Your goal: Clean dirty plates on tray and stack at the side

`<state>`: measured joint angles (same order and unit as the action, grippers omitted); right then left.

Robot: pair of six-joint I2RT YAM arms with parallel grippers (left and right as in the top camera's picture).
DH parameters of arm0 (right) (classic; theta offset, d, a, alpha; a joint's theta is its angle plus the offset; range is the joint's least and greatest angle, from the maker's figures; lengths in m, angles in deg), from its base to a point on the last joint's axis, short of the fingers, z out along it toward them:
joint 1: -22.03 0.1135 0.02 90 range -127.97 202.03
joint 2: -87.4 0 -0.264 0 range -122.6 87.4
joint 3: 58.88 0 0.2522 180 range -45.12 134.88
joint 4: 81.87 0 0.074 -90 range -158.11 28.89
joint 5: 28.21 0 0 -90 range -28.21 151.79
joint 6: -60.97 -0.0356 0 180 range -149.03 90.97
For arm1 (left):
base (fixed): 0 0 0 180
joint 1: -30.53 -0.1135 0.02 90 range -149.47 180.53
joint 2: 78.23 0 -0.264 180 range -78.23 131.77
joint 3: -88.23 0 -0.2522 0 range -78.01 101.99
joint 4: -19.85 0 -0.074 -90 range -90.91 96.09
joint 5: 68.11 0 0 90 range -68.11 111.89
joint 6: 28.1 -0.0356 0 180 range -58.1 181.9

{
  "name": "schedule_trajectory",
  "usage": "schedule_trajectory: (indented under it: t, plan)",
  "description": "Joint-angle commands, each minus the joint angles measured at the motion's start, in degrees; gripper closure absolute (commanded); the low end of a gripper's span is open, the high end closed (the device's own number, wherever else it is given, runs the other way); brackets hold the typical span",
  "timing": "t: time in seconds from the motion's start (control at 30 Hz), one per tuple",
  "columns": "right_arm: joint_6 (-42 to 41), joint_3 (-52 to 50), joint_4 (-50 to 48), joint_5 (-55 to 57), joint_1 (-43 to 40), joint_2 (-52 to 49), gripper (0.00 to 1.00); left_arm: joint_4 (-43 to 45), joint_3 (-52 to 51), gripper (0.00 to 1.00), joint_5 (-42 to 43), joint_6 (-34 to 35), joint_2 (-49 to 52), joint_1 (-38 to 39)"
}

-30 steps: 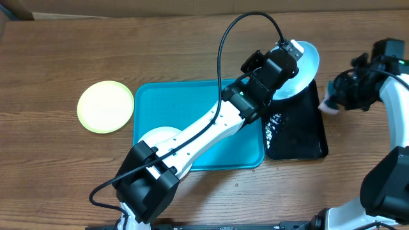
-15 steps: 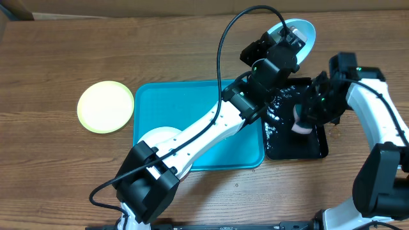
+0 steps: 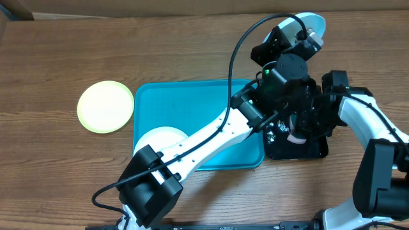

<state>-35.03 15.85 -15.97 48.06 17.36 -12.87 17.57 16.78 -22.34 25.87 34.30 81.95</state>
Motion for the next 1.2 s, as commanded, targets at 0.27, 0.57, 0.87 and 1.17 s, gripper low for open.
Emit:
schedule_trajectory:
  t: [0.27,0.57,0.87,1.17]
  plan:
    - [-0.2,-0.7,-0.9,-0.5,0.1,0.9,0.96,1.1,1.4,0.96,-1.4,-1.7,-0.1,0.4]
    - [-0.2,-0.7,-0.9,-0.5,0.1,0.9,0.96,-0.4,1.4,0.96,-1.4,2.4,-0.1,0.4]
    - [-0.2,-0.7,-1.0,-0.5,0.1,0.9,0.91,-25.5,1.4,0.96,11.5,29.3,-0.1,-1.0]
    - [-0.2,-0.7,-1.4,-0.5,0.1,0.9,0.91,-33.3,1.4,0.96,26.1,43.8,-3.0,-8.9]
